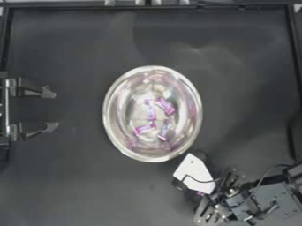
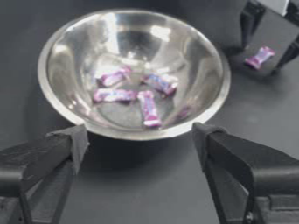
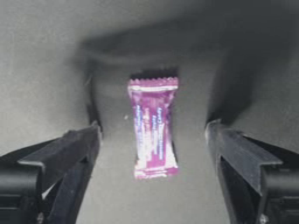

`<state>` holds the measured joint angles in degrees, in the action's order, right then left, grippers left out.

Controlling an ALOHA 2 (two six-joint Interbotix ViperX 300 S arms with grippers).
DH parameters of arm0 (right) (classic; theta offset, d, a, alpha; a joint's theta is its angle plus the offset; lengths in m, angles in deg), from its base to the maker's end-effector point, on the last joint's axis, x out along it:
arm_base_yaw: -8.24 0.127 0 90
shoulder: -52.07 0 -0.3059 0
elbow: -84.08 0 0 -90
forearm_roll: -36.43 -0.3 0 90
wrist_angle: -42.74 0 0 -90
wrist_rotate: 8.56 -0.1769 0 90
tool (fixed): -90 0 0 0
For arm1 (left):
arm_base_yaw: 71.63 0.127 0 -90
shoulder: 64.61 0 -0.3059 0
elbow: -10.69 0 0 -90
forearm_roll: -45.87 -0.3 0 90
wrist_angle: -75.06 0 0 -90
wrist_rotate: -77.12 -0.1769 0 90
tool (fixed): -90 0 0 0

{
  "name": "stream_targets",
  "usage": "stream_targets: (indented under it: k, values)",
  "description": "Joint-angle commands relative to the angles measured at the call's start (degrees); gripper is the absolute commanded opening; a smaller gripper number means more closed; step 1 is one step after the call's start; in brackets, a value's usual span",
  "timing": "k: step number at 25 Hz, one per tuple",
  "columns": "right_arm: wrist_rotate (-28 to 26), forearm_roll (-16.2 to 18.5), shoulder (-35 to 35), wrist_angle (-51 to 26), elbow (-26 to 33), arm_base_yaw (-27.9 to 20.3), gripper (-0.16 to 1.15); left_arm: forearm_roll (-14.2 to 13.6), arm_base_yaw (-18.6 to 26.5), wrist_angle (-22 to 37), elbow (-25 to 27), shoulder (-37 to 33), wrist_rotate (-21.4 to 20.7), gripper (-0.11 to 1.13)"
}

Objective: Put candies in bowl

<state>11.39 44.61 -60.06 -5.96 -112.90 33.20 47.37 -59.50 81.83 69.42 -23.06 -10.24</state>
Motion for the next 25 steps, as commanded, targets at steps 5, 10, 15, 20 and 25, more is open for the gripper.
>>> stream_targets:
  k: [5, 10, 15, 20, 25]
  values:
    - [-0.44, -0.26, 0.35, 0.00, 0.88, 0.09, 0.92, 0.09, 0.00, -0.44, -1.23, 0.62, 0.18, 1.01]
    - [0.00, -0.26, 0.35, 0.00, 0.88, 0.26, 0.61, 0.09, 0.00, -0.44, -1.23, 0.62, 0.18, 1.01]
    - [0.26, -0.26, 0.35, 0.09, 1.23, 0.79, 0.39, 0.00, 0.09, -0.44, -1.32, 0.62, 0.18, 1.01]
    - [0.44, 0.00, 1.05, -0.62, 1.85, 0.88, 0.39, 0.09, 0.00, -0.44, -1.32, 0.70, 0.18, 1.01]
    - [0.18, 0.44, 3.52, -2.64, 2.20, 0.79, 0.39, 0.09, 0.00, -0.44, -1.32, 0.70, 0.18, 1.01]
